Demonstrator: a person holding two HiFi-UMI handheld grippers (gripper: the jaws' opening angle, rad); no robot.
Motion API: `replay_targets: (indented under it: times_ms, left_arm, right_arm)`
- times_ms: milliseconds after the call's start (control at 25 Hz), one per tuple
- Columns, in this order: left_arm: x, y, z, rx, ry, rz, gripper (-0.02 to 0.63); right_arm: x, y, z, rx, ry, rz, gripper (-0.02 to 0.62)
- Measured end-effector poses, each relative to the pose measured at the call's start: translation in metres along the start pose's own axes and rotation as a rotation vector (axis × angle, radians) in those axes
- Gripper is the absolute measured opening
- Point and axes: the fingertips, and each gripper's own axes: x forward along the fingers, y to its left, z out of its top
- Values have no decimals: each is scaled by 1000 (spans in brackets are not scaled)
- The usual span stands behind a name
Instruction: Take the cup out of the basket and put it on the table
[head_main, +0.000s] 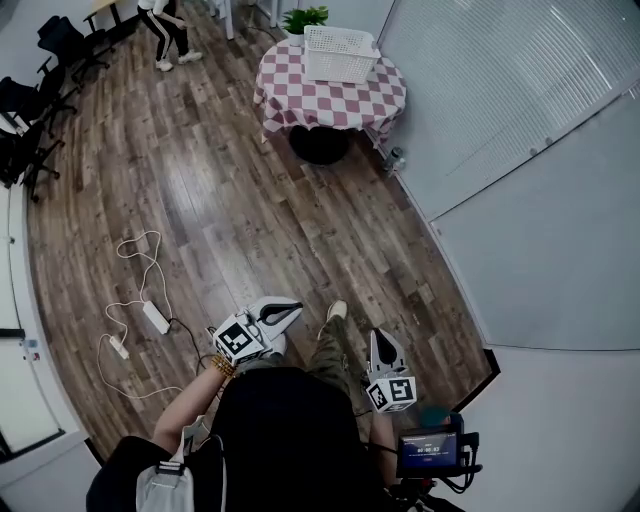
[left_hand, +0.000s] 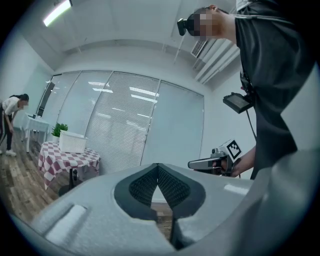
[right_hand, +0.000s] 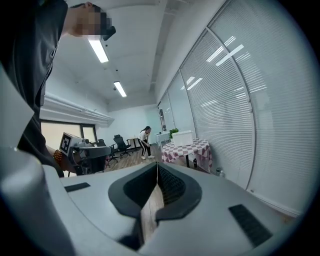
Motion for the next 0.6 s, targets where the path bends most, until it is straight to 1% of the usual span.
replay_targets:
  times_ms: [120,200,280,600]
  left_arm:
    - [15,13,-2,-29,10,29,5]
    - [28,20,-6,-15,21,37,5]
    - [46,28,-1,3,33,45,5]
    - [136,73,25,-17,50,104,5]
  right_arm:
    - [25,-14,2,4,4,36,11]
    - [42,-28,4,10,2,62,11]
    - [57,-45,9,14,-1,83,11]
    - [119,-135,39,38,-6,133,11]
